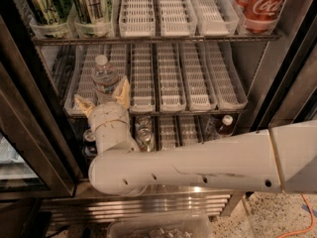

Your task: Pick water bottle from middle shelf of fridge

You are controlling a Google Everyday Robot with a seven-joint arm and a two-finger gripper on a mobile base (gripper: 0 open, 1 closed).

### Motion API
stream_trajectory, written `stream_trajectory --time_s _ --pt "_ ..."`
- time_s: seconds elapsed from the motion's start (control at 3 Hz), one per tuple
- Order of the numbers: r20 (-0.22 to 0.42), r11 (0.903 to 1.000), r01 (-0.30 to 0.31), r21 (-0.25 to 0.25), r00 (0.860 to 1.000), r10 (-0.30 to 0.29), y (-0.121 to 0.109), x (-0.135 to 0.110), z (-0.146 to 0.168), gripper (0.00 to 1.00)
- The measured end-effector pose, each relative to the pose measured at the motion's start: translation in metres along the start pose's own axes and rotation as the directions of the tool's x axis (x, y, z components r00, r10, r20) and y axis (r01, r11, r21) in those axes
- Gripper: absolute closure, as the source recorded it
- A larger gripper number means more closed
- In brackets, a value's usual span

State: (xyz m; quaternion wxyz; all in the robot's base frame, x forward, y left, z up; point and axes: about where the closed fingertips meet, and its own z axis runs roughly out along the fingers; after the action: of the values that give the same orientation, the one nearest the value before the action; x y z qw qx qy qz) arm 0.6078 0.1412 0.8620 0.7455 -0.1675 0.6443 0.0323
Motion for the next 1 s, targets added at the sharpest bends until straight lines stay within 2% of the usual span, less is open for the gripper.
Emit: stream_trajectory --time_s 0.33,0.67,1.0 --pt "-0.005 1.0000 -0.006 0.004 1.000 0.006 -0.0013 0.0023 0.0070 0.15" --pt "-0.012 0.9999 -0.015 0.007 1.000 0.015 -0.0024 0.0046 0.0093 0.34" --pt "-0.013 0.9998 -0.017 0.007 1.000 0.017 -0.0030 0.0049 0.0094 0.57"
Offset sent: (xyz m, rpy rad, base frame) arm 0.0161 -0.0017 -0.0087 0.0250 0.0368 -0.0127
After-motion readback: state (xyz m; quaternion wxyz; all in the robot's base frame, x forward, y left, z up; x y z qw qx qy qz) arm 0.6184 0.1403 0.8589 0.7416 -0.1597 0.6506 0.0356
